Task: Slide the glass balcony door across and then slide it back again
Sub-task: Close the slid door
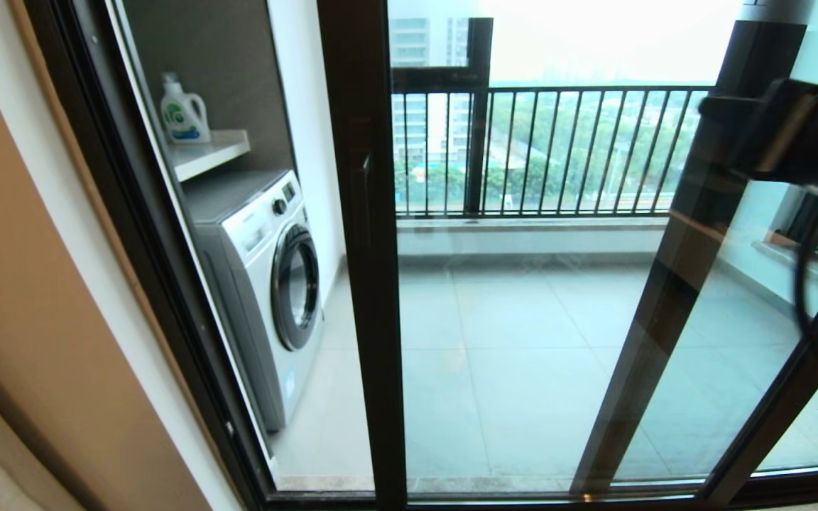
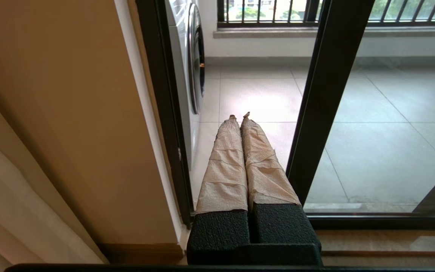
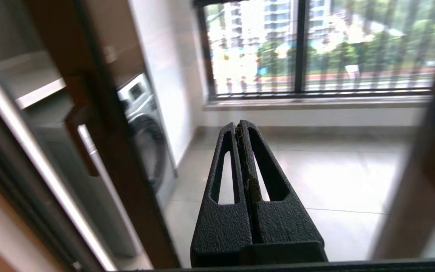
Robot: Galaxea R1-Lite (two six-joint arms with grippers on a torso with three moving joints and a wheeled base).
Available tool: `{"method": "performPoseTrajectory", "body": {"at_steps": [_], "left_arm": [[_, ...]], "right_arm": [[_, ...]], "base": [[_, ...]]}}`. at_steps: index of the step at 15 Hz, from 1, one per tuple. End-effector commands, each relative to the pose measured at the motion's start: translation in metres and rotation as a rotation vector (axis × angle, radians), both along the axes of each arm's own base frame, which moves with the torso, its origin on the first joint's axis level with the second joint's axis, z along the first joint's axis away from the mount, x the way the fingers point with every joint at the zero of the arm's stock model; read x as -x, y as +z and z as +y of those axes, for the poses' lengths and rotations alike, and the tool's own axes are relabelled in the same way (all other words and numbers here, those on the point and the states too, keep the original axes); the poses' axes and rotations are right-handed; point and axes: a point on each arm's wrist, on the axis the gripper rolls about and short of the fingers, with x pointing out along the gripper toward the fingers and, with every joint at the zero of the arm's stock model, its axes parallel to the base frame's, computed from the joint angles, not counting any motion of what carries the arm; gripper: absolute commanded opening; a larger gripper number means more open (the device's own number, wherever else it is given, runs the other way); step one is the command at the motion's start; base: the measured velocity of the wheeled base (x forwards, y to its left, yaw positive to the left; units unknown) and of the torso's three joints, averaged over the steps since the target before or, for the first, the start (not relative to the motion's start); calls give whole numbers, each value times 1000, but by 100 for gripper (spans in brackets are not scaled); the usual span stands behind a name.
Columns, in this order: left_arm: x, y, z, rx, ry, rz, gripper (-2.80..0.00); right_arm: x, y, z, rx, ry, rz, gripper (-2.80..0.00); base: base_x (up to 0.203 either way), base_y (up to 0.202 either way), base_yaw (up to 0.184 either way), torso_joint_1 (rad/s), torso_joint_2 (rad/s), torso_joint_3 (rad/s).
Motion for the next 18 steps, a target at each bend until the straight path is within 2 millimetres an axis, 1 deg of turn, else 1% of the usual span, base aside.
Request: {"method": "performPoseTrajectory", "body": {"at_steps": [1, 3, 4, 6, 7, 9, 11, 12, 14, 15, 16, 17, 18], "left_arm": [[0, 0, 0, 0, 0, 2, -280], [0, 0, 0, 0, 0, 2, -280], [0, 0, 0, 0, 0, 2, -280], [0, 0, 0, 0, 0, 2, -280], [0, 0, 0, 0, 0, 2, -280], [0, 0, 0, 0, 0, 2, -280], [0, 0, 0, 0, 0, 2, -280], [0, 0, 0, 0, 1, 2, -280], [0, 0, 0, 0, 1, 2, -280], [0, 0, 0, 0, 0, 2, -280], [0, 0, 0, 0, 1, 2, -280], [0, 0, 0, 0, 0, 2, -280], [0, 0, 0, 0, 0, 2, -280]], "right_arm": [[91, 12, -64, -58, -137, -141, -280], [133, 4, -84, -46, -222, -148, -280], [152, 0, -91, -30, -258, -119, -280], [183, 7, -98, -30, -300, -113, -280], [195, 3, -101, -33, -313, -121, -280], [216, -14, -101, -27, -394, -131, -280], [245, -29, -97, -5, -486, -185, -280], [257, -35, -95, 6, -484, -219, -280], [283, -54, -94, 18, -465, -262, -280], [295, -68, -93, 21, -459, -275, -280], [309, -88, -93, 35, -453, -288, -280], [316, -106, -93, 45, -457, -281, -280], [315, -118, -93, 14, -463, -250, -280]], "base": [[0, 0, 0, 0, 0, 0], [0, 0, 0, 0, 0, 0], [0, 0, 0, 0, 0, 0], [0, 0, 0, 0, 0, 0], [0, 0, 0, 0, 0, 0], [0, 0, 0, 0, 0, 0], [0, 0, 0, 0, 0, 0], [0, 0, 0, 0, 0, 0], [0, 0, 0, 0, 0, 0], [0, 0, 0, 0, 0, 0], [0, 0, 0, 0, 0, 0], [0, 0, 0, 0, 0, 0], [0, 0, 0, 0, 0, 0]]}}
